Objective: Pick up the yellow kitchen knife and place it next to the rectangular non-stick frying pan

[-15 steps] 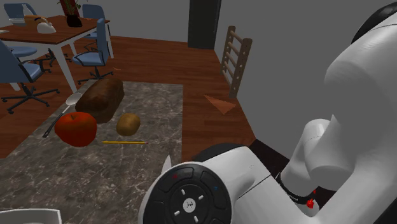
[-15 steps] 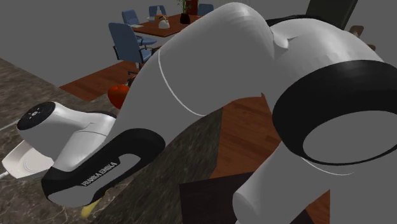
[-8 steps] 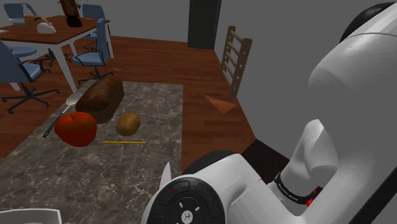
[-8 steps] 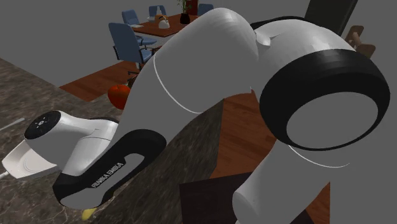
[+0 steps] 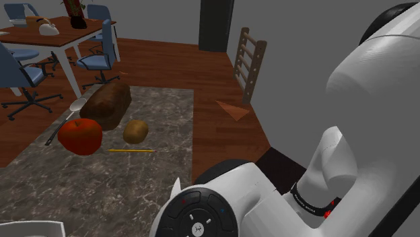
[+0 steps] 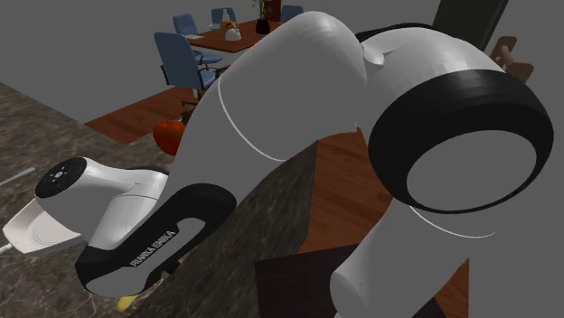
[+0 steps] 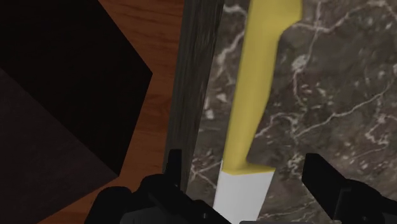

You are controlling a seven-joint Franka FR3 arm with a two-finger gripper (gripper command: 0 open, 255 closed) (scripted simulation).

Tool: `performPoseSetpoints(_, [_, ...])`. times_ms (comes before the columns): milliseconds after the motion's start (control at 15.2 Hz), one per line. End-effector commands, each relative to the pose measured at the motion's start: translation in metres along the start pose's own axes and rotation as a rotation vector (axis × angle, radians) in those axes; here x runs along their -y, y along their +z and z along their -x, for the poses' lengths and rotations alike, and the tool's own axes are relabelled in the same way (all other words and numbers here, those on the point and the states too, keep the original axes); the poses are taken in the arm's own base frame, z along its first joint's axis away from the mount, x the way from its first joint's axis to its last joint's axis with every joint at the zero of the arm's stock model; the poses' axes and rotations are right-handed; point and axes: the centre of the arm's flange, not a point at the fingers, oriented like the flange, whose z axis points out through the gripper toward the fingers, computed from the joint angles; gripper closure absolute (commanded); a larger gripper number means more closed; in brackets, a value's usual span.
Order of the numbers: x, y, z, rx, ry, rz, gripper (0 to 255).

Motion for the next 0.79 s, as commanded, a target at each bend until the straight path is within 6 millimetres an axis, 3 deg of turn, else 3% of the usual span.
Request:
performPoseSetpoints(0, [0.000,0.000,0.000,0.000,0.000,0.000,0])
performPoseSetpoints(66, [0.000,0.000,0.000,0.000,0.000,0.000,0])
performPoseSetpoints(330, [0.000,-0.050,0.000,0.000,0.000,0.000,0])
performPoseSetpoints(726, [0.000,-0.050,0.000,0.000,0.000,0.000,0])
